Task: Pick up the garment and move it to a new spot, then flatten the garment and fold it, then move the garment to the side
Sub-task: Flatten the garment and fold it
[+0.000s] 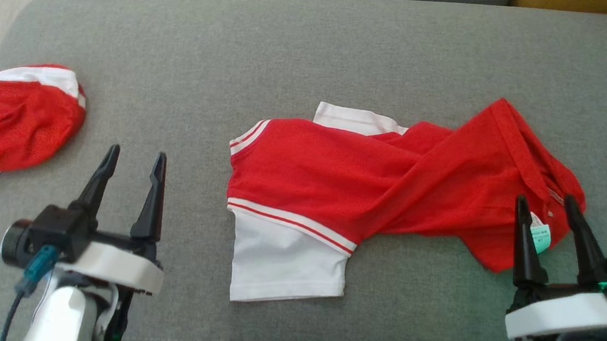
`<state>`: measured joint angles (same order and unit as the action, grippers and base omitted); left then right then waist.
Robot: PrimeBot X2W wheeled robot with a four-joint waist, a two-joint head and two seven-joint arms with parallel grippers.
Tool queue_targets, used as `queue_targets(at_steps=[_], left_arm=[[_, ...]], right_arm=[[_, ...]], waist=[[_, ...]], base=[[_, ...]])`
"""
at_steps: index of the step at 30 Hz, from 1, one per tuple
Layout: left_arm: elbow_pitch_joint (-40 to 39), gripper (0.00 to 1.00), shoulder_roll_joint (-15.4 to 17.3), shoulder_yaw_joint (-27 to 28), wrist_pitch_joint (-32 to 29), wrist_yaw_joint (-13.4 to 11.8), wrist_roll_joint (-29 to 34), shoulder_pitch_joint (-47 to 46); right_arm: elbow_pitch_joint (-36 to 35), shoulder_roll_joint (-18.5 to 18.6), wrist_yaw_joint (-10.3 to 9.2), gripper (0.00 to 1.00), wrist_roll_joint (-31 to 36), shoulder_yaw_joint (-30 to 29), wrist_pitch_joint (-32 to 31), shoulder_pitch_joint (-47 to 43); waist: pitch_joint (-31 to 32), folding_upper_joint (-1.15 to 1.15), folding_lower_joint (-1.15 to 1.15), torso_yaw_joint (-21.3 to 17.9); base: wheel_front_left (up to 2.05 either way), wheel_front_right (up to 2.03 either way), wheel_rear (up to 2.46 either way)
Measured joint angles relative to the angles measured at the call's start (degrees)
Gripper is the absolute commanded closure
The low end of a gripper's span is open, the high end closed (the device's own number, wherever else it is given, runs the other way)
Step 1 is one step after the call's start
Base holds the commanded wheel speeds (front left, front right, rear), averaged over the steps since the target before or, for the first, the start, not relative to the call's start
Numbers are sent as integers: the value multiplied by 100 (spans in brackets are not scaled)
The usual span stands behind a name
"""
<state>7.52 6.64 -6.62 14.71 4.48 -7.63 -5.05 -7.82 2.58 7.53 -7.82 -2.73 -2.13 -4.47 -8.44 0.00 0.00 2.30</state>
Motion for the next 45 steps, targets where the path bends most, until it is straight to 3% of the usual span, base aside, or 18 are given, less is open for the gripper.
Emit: queue_targets(at_steps=[14,17,24,32,35,39,45], left_arm=[[-5,0,32,-47,-21,-53,-2,46],[-13,0,36,-279,-286,5,-4,47],[192,0,0,-1238,-1523,260,-526,416],[448,0,149,-1836,-2705,265,-977,604],[470,0,159,-1850,-2872,255,-1006,593],[489,0,133,-1825,-2874,55,-1016,592],[522,0,191,-1864,-3056,55,-951,467]], right_arm=[[-58,-1,0,0,-188,-9,-41,-25],[-48,-1,0,0,-232,-10,-40,-25],[93,-1,0,0,-409,1,-19,-26],[198,-1,0,0,-432,11,19,-23],[211,-2,0,0,-482,15,33,-12],[213,-2,0,0,-532,14,62,-3],[209,-2,0,0,-561,3,63,23]], waist=[[5,0,0,-22],[-27,0,0,-14],[-156,0,0,-33],[-188,0,0,-91],[-184,0,0,-114],[-203,0,0,-129],[-232,0,0,-127]], base=[[0,0,0],[0,0,0],[0,0,0],[0,0,0],[0,0,0],[0,0,0],[0,0,0]])
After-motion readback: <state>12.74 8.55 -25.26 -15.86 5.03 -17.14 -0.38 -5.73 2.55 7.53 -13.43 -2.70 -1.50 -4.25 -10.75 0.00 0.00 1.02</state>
